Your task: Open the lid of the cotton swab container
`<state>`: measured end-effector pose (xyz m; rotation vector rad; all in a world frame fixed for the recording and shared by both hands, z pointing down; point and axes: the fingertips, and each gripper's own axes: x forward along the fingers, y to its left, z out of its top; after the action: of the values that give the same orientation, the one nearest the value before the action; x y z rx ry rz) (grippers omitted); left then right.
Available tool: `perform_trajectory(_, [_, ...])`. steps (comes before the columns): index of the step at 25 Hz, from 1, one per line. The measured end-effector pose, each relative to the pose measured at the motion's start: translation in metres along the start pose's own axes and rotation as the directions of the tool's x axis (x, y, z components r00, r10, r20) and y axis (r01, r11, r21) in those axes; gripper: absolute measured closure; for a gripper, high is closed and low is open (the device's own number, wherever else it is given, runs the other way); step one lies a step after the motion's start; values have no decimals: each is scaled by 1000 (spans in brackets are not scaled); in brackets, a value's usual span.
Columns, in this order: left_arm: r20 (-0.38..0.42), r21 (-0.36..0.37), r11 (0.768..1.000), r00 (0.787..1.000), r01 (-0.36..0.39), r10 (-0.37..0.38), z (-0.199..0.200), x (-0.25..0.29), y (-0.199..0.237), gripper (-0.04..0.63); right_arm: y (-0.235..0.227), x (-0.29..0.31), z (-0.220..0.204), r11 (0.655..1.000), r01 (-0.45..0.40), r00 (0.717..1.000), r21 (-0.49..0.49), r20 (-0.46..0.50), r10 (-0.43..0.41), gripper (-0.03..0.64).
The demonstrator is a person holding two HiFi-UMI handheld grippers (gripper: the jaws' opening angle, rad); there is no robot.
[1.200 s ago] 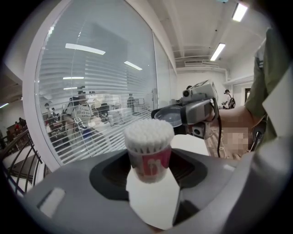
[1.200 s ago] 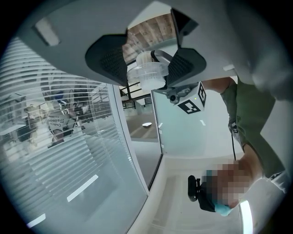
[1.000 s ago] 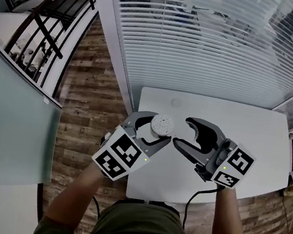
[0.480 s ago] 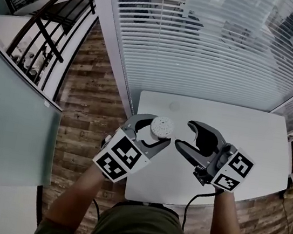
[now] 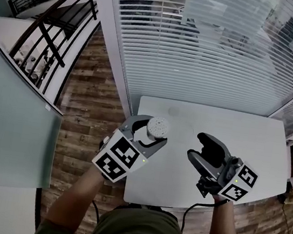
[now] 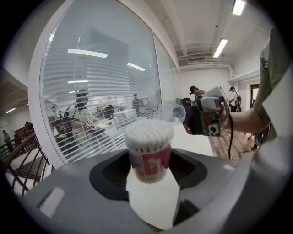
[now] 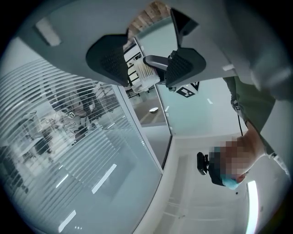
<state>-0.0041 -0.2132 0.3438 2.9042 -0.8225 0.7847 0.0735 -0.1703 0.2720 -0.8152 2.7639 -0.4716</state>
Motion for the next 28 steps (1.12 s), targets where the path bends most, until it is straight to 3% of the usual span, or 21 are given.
perform_trajectory(7, [0, -1, 1000, 1000, -12, 12, 1, -3, -1, 331, 8, -9, -3, 1000, 0, 1000, 20, 1, 0, 354])
perform_trajectory(9, [0, -3, 1000, 1000, -12, 12, 1, -4, -3, 331, 11, -11, -5, 1000, 1, 1000, 15, -6, -1, 393])
perform_trajectory(16, [-3, -7, 1000, 1000, -13, 13, 0, -3, -5, 331, 11, -16, -9, 1000, 19, 1000, 21, -13, -18, 417])
perform_trajectory(23, [1, -7, 1000, 1000, -7, 7, 0, -3, -7, 333, 11, -20, -7, 999, 45, 999, 19, 0, -45, 527])
perform_trajectory(28, [7, -9, 1000, 1000, -4, 4, 0, -4, -9, 331, 12, -20, -7, 998, 64, 998, 14, 1, -64, 560])
